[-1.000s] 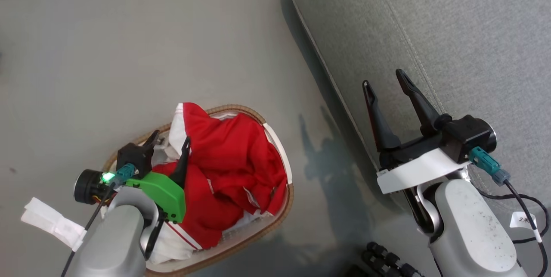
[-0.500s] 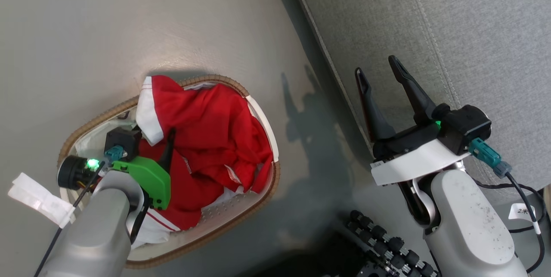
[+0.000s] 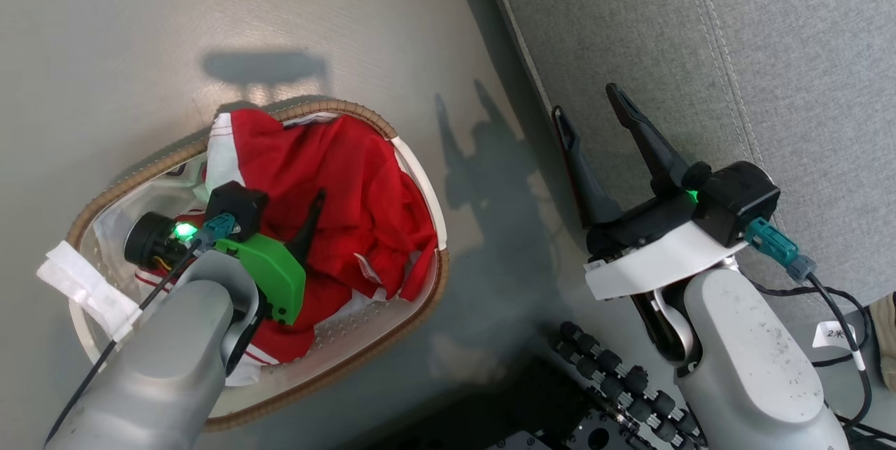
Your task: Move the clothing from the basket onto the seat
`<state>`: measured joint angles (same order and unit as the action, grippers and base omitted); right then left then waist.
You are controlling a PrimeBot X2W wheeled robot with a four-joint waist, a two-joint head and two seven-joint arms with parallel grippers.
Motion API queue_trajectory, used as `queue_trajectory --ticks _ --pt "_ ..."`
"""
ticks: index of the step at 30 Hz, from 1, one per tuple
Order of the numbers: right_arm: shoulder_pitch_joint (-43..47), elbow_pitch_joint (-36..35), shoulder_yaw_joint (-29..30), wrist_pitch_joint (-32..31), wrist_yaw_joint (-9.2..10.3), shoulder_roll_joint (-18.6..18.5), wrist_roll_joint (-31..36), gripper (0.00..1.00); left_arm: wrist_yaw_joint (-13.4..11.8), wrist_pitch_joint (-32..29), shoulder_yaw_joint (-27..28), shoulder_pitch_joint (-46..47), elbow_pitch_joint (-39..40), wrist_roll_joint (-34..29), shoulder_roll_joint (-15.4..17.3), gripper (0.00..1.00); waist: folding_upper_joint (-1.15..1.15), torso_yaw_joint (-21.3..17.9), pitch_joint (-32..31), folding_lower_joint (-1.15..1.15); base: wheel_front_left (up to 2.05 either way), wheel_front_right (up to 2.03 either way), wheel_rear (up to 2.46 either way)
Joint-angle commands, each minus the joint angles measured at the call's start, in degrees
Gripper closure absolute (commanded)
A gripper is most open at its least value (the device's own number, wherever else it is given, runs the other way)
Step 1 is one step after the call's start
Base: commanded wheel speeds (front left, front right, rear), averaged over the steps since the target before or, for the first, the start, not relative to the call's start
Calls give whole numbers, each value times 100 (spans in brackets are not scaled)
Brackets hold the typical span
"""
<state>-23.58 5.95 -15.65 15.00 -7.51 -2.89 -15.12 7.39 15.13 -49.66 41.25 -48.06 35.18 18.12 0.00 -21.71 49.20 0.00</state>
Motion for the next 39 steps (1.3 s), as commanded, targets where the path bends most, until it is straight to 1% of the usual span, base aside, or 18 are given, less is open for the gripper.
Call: queue_trajectory --ticks 1,2,3,4,5,10,16,24,31,39 --pt "-66 9 -12 28 4 -9 -31 0 18 4 -56 111 28 43 81 0 0 -8 4 0 0 0 0" --pt "-67 23 -19 28 4 -9 -40 0 18 4 -131 134 48 109 93 0 0 -9 -3 0 0 0 0" --pt "-67 34 -20 28 4 -9 -47 0 18 4 -194 144 57 164 90 36 0 -10 -16 0 0 0 0" --pt "-61 56 -18 28 4 -10 -51 0 18 4 -284 156 82 224 92 86 0 -8 -48 0 0 0 0" --pt "-58 73 -13 28 4 -10 -50 0 18 5 -331 156 99 266 103 100 0 -5 -78 0 0 0 0" --pt "-29 147 50 28 4 -10 29 0 18 4 -527 -17 96 517 72 100 0 36 -371 0 0 0 0" --pt "107 285 177 28 4 -11 202 0 18 4 -446 -342 231 613 -81 100 0 200 -953 0 0 0 0" --pt "417 544 327 28 4 -14 424 0 18 4 -59 -1106 513 440 -388 100 0 540 -2015 0 0 0 0" --pt "758 752 459 28 4 -17 581 0 18 4 366 -1712 1006 128 -604 100 0 877 -2888 0 0 0 0" --pt "1164 931 548 28 4 -17 687 0 18 4 893 -2261 1559 -208 -752 100 0 1104 -3661 0 0 0 0"
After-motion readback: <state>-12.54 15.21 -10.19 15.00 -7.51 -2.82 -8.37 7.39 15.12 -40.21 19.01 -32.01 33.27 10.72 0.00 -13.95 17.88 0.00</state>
